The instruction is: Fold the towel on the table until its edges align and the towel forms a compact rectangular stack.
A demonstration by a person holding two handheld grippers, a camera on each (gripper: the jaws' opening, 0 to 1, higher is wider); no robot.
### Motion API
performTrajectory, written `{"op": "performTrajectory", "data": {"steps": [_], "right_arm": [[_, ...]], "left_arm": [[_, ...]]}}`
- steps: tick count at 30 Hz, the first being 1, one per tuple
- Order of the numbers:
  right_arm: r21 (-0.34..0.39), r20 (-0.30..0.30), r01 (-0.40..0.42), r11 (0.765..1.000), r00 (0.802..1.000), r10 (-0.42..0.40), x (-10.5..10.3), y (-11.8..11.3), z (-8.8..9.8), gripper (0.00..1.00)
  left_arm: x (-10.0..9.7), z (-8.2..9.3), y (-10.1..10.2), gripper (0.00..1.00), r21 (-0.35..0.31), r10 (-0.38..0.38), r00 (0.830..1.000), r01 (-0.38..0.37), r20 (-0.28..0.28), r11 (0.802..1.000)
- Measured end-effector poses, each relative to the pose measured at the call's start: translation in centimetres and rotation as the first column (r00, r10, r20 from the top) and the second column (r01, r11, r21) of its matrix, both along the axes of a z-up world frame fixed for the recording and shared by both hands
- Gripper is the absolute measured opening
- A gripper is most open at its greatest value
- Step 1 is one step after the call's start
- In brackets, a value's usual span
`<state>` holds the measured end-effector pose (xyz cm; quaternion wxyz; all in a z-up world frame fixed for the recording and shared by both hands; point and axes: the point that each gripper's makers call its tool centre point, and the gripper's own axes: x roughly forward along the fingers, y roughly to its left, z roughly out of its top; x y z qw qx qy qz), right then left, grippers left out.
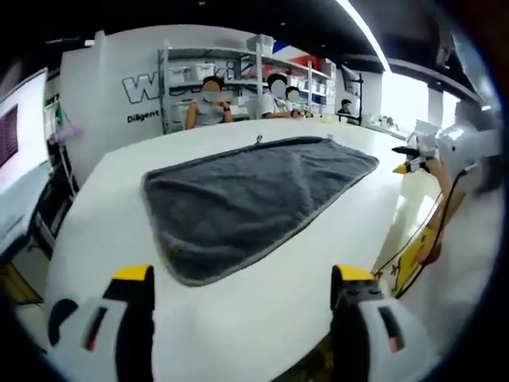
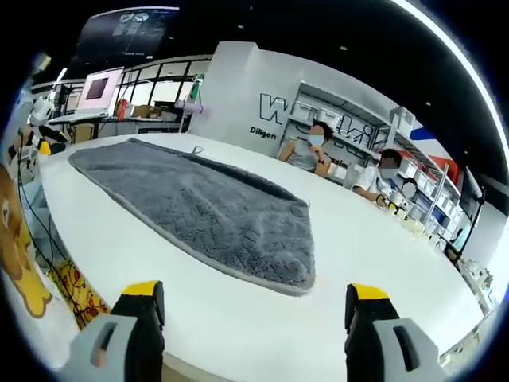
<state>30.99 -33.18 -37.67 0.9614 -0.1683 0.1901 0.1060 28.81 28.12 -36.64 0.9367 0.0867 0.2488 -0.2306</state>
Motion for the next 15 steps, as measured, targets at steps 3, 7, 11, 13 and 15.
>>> {"op": "performTrajectory", "data": {"steps": [3, 7, 11, 13, 15], "right_arm": [[-0.022, 0.013, 0.01, 1.0, 1.0, -0.01, 0.1, -0.7, 0.4, 0.98], [-0.08, 0.031, 0.008, 0.997, 1.0, -0.006, 0.2, -1.6, 1.0, 0.97], [-0.224, 0.042, -0.059, 0.973, 0.997, 0.07, 0.6, -2.6, 2.2, 0.98], [-0.3, 0.039, -0.092, 0.95, 0.993, 0.108, 0.8, -3.0, 2.6, 0.98], [-0.407, -0.007, -0.123, 0.905, 0.991, 0.131, 1.1, -3.9, 2.7, 0.98]], "left_arm": [[0.3, 0.2, 0.5, 0.96, 0.031, 0.003, 1.0, -0.003, 0.008, 1.0], [0.7, 0.2, 1.0, 0.96, 0.057, 0.007, 1.0, -0.007, 0.002, 0.998], [1.2, 0.4, 1.5, 0.95, 0.122, -0.032, 0.999, 0.032, -0.004, 0.992], [1.4, 0.6, 1.7, 0.95, 0.158, -0.056, 0.998, 0.055, 0.003, 0.986], [1.8, 0.9, 1.9, 0.95, 0.2, -0.092, 0.996, 0.088, 0.01, 0.976]]}}
